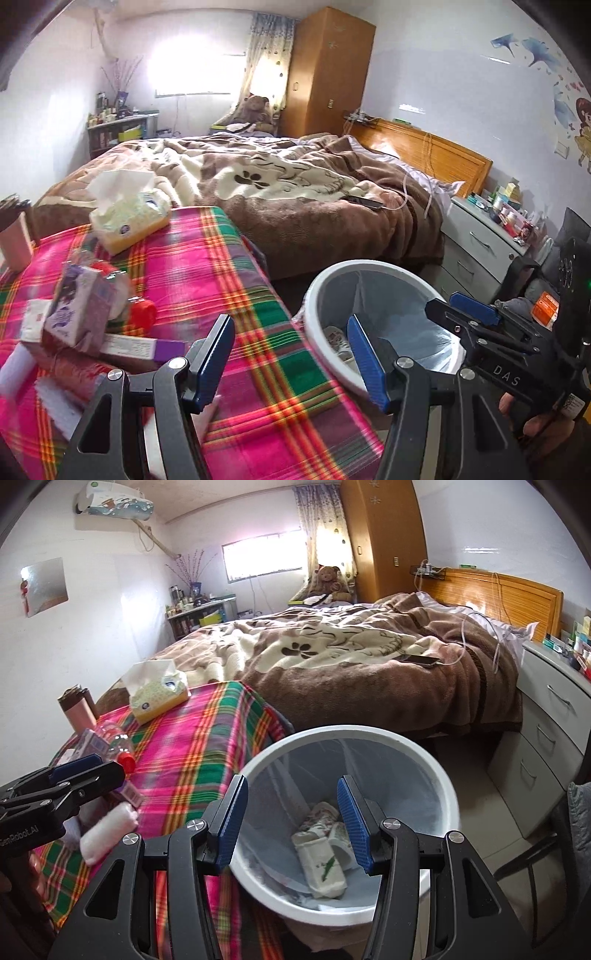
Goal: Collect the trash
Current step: 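Move both tools back over the pile of trash on the bed, then grasp the white fuzzy roll with the right gripper while the left gripper grasps the lavender foam mesh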
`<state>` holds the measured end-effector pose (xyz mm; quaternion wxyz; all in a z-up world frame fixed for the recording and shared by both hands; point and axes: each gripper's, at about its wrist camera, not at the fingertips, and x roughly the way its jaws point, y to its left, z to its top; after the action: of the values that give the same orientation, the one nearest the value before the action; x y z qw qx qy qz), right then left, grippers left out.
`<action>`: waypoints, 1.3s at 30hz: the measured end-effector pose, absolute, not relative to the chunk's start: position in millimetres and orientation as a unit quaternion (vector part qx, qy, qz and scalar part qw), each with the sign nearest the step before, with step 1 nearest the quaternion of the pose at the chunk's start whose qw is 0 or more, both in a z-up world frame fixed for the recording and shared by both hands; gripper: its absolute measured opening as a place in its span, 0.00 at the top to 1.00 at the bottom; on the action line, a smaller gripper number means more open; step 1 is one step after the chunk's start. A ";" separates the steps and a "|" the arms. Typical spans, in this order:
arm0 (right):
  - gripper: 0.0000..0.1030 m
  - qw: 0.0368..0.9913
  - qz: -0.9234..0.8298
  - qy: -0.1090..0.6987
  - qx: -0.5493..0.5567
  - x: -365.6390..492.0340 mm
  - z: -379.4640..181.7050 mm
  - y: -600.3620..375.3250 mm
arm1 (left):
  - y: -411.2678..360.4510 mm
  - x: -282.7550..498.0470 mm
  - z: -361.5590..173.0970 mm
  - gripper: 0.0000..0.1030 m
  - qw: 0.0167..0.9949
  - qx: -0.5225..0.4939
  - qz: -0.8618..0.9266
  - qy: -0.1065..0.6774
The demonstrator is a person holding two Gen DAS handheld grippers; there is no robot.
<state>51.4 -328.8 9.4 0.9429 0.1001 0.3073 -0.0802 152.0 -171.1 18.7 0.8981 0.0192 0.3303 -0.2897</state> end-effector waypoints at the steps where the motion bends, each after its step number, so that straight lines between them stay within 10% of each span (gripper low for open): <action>1: 0.49 0.944 -0.073 0.307 0.099 53.0 9.1 -322.9 | -166.0 151.7 19.3 0.39 0.901 0.019 -0.284 0.328; 39: 0.41 0.912 0.058 0.400 0.075 102.1 -35.4 -165.8 | 43.3 168.2 -36.9 0.39 0.907 -0.070 -0.129 0.394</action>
<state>102.1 -165.8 -35.4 0.9116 0.0746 0.4002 0.0578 168.2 43.3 -36.9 0.9074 -0.0703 0.3938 -0.1286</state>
